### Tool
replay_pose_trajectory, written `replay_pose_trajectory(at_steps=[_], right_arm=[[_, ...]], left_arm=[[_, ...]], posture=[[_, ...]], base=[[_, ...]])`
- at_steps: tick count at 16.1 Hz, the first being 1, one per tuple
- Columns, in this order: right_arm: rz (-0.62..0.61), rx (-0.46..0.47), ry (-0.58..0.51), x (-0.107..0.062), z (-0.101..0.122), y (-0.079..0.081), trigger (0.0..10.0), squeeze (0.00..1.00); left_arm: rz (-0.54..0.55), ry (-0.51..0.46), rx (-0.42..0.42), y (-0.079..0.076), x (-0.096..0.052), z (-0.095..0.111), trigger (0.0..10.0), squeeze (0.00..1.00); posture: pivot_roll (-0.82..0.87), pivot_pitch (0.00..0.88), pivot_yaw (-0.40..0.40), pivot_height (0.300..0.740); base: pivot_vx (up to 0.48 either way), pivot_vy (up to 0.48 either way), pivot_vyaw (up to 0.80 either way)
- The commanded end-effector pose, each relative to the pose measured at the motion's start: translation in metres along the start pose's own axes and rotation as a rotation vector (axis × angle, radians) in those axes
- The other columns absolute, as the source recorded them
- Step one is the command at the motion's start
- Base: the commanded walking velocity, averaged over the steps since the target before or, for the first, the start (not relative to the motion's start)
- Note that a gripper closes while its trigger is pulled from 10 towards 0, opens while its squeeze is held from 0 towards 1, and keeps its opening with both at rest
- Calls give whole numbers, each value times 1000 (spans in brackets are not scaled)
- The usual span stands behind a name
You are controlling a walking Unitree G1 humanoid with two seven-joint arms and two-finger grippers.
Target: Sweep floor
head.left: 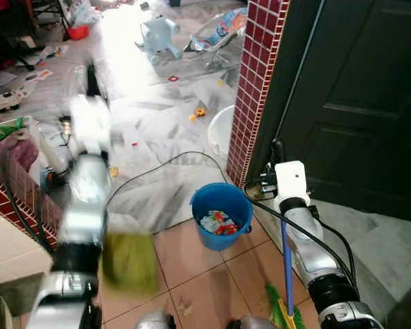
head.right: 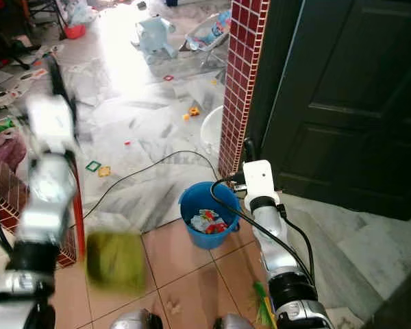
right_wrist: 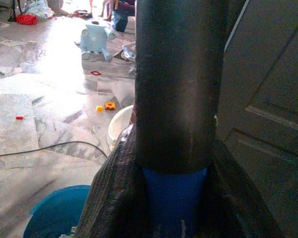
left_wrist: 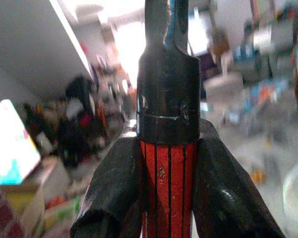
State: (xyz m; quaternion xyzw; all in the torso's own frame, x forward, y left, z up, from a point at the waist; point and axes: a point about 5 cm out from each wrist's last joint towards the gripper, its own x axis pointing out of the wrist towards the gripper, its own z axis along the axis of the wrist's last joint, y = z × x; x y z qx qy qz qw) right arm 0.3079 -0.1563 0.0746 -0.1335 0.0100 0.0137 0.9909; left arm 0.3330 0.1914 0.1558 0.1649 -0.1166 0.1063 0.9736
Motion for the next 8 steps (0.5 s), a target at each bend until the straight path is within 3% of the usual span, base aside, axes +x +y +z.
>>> replay_pose_trajectory(at_steps=[1, 3, 8], right_arm=[[16, 21, -45, 5, 10, 2, 10000, 0], [103, 62, -69, 2, 14, 11, 10000, 0], [150, 56, -129, 5, 28, 22, 10000, 0]], left_arm=[[20, -32, 60, 1, 0, 1, 10000, 0], [45, 68, 10, -6, -13, -20, 10000, 0], [55, 122, -34, -27, -24, -30, 10000, 0]], posture=[[-87, 0, 22, 740], [-92, 0, 22, 740], [-89, 0, 13, 740]], base=[[0, 0, 0], [0, 0, 0], [0, 0, 739]])
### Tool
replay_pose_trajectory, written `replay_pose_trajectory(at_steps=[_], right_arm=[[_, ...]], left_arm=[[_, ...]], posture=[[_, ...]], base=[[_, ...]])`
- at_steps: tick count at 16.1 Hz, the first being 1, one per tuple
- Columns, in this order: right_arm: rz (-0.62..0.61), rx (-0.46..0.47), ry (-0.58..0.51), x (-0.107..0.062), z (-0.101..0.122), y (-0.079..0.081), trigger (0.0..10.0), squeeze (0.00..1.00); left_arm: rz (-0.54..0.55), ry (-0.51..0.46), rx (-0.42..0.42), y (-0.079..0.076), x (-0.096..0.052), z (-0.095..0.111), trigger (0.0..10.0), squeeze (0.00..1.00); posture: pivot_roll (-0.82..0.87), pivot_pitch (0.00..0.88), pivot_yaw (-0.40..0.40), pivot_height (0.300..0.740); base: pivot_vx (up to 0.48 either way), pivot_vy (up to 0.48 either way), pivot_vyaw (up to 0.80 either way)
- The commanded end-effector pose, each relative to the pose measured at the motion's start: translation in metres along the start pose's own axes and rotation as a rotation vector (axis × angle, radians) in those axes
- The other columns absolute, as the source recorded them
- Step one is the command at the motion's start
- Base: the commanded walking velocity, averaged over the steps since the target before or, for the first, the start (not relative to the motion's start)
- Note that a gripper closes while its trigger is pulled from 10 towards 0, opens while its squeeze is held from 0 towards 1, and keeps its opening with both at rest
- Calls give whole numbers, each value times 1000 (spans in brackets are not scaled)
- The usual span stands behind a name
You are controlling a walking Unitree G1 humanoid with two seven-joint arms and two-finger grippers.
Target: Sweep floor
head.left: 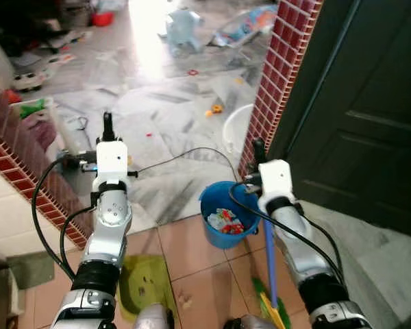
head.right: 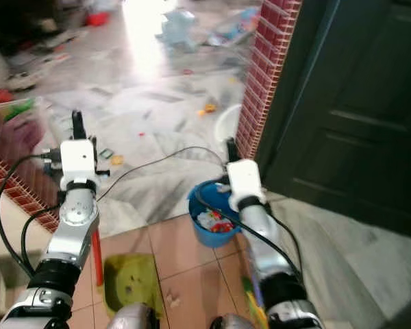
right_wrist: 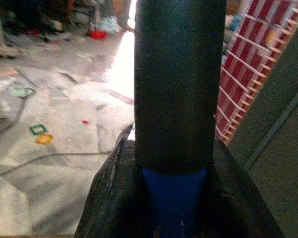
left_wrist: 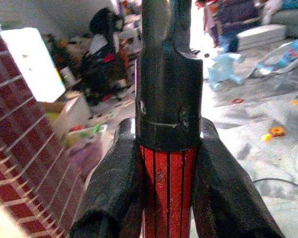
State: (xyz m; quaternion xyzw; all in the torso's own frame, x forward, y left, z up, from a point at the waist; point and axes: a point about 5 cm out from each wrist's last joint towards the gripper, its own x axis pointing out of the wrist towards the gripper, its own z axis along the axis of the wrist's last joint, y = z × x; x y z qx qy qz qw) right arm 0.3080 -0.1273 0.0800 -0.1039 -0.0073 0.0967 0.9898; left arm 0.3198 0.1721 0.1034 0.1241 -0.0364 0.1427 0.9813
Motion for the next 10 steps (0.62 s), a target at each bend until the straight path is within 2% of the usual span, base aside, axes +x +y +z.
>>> replay_pose_trajectory(at_steps=[1, 3, 4, 5, 10], right_arm=[[-9, -2, -77, 6, 17, -6, 10000, 0], [-27, 8, -79, 6, 17, -10, 10000, 0], [-35, 9, -77, 6, 16, -11, 10000, 0], [-49, 11, -78, 6, 16, -13, 10000, 0], [-40, 21, -80, 8, 16, -8, 10000, 0]], left_arm=[[5, -61, 26, -1, 2, 9, 10000, 0], [-22, 16, -19, -11, -8, -4, 10000, 0], [-29, 19, -14, -13, -12, -7, 10000, 0], [-57, 41, -48, -15, -16, -11, 10000, 0], [-67, 24, -36, -12, -19, -11, 10000, 0]], posture=[[-92, 0, 14, 740], [-100, 0, 22, 740], [-99, 0, 23, 740], [-99, 0, 25, 740], [-81, 0, 32, 740]], base=[[0, 0, 763], [0, 0, 763], [0, 0, 763], [0, 0, 763], [0, 0, 764]])
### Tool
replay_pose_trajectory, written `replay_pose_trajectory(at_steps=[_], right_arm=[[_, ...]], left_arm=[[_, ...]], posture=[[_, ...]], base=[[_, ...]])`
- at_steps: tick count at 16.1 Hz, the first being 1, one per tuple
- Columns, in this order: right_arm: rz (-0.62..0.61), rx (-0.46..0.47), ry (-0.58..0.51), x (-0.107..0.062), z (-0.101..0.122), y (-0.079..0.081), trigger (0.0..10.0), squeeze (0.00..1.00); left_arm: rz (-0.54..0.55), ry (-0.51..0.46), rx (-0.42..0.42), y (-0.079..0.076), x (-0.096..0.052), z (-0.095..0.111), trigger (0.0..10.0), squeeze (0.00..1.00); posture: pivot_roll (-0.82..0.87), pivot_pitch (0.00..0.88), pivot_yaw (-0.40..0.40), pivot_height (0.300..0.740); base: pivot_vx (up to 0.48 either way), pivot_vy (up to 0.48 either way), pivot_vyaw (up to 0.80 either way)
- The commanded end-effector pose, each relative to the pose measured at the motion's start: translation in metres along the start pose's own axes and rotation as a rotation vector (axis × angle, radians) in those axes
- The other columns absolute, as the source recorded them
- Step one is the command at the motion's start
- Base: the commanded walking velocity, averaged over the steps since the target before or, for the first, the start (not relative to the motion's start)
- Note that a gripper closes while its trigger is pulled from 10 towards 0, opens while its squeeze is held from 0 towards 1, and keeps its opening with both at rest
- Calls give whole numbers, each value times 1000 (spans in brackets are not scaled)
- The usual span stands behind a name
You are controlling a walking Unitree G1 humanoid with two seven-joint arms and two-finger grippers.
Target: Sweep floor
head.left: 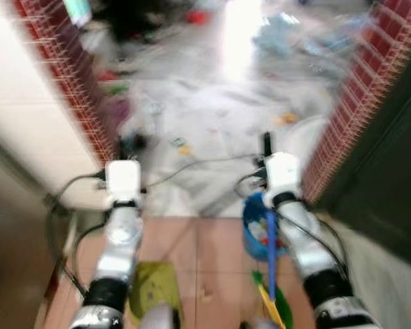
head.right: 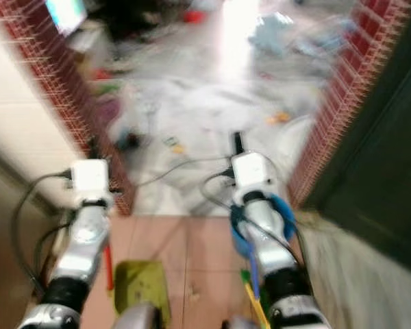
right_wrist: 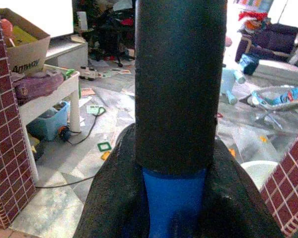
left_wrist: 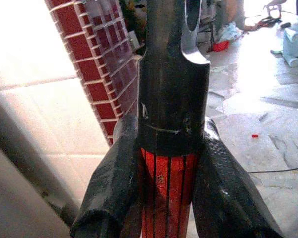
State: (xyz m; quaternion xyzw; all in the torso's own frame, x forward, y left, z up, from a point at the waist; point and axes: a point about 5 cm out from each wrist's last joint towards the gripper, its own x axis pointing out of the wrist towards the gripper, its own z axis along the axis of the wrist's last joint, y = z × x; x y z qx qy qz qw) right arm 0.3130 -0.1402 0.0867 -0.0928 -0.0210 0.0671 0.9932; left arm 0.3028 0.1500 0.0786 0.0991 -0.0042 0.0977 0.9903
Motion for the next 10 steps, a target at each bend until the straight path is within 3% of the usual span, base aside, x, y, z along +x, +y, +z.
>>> replay_pose_trajectory(at_steps=[1, 6, 9, 10], right_arm=[[21, 4, -56, 6, 12, 7, 10000, 0], [14, 3, -52, 5, 10, 5, 10000, 0], [9, -4, -42, 3, 10, 2, 10000, 0], [9, 3, -45, 4, 11, 5, 10000, 0]], left_arm=[[26, -39, 6, 10, 4, 8, 10000, 0], [18, -20, -45, 9, 6, 8, 10000, 0], [3, -8, -75, 4, 3, 7, 10000, 0], [1, 6, -87, 5, 4, 6, 10000, 0]], posture=[[-81, 0, 34, 740], [-74, 0, 16, 740], [-55, 0, 6, 740], [-55, 0, 19, 740]], base=[[0, 0, 763], [0, 0, 756], [0, 0, 0], [0, 480, 0]])
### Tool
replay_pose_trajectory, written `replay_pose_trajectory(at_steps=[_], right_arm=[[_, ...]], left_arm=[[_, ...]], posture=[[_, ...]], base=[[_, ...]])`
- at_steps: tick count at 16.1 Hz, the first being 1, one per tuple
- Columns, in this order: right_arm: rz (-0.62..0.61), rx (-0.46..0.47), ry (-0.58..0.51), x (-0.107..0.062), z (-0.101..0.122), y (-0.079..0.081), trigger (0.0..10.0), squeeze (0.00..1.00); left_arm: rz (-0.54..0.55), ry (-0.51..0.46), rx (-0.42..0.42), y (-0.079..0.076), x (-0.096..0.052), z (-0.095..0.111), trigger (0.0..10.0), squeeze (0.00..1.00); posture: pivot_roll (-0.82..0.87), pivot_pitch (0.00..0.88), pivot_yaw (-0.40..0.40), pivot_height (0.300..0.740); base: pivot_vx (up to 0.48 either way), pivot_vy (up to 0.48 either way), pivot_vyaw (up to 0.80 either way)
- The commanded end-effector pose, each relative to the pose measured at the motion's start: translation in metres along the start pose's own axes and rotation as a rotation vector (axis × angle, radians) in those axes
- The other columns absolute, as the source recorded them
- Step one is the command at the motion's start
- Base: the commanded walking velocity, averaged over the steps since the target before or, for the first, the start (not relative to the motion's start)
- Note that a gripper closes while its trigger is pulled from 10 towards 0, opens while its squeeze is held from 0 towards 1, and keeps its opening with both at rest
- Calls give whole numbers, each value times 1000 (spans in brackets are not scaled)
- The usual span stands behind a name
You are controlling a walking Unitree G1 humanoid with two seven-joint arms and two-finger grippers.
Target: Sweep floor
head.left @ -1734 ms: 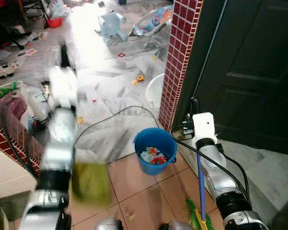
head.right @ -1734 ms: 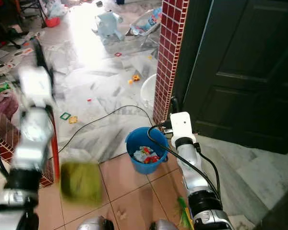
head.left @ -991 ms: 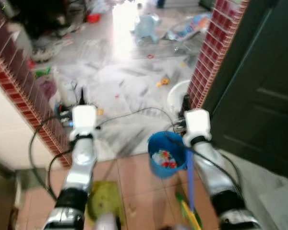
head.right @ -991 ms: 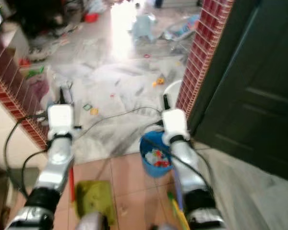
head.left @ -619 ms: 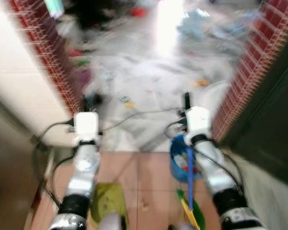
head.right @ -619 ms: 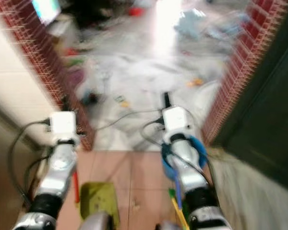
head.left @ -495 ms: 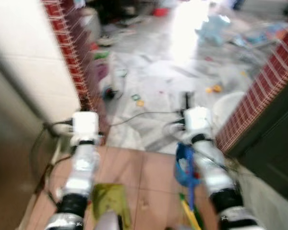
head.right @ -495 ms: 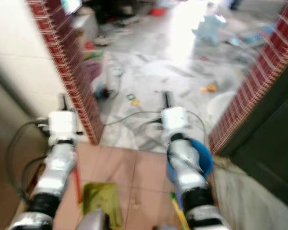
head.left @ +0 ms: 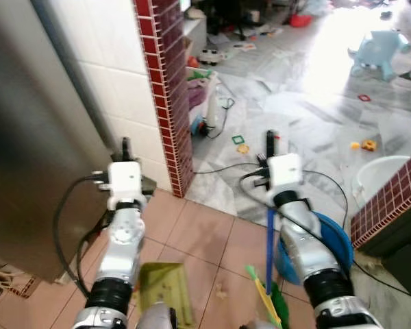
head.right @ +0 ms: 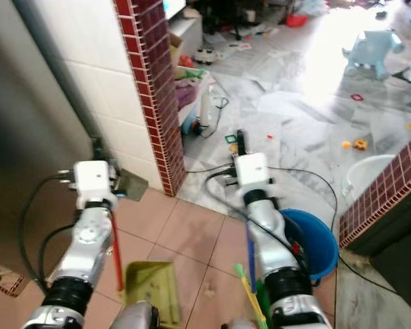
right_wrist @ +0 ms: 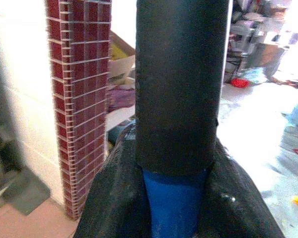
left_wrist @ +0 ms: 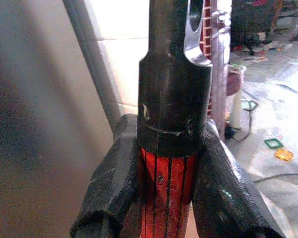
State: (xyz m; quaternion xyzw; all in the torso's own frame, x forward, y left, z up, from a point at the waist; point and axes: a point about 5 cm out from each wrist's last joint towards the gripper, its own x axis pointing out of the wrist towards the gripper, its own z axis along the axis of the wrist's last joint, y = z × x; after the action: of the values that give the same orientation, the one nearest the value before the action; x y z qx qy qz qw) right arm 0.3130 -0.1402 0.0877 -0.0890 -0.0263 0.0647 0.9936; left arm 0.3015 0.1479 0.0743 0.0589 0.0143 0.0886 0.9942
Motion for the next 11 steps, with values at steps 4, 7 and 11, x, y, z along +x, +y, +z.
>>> replay_pose_trajectory(at_steps=[4, 7, 11], right_arm=[[-8, 38, -36, 9, 10, 15, 10000, 0], [-16, 31, -38, 14, 13, 10, 10000, 0], [-37, 22, -40, 18, 16, 10, 10000, 0]], left_arm=[[-5, -37, 3, 7, 10, 12, 10000, 0], [-29, -38, -12, -4, 10, 15, 10000, 0], [-51, -50, -6, -8, 8, 15, 10000, 0]], posture=[[-65, 0, 40, 740], [-68, 0, 42, 740], [-70, 0, 45, 740]], base=[[0, 480, 0], [0, 480, 0], [0, 466, 0]])
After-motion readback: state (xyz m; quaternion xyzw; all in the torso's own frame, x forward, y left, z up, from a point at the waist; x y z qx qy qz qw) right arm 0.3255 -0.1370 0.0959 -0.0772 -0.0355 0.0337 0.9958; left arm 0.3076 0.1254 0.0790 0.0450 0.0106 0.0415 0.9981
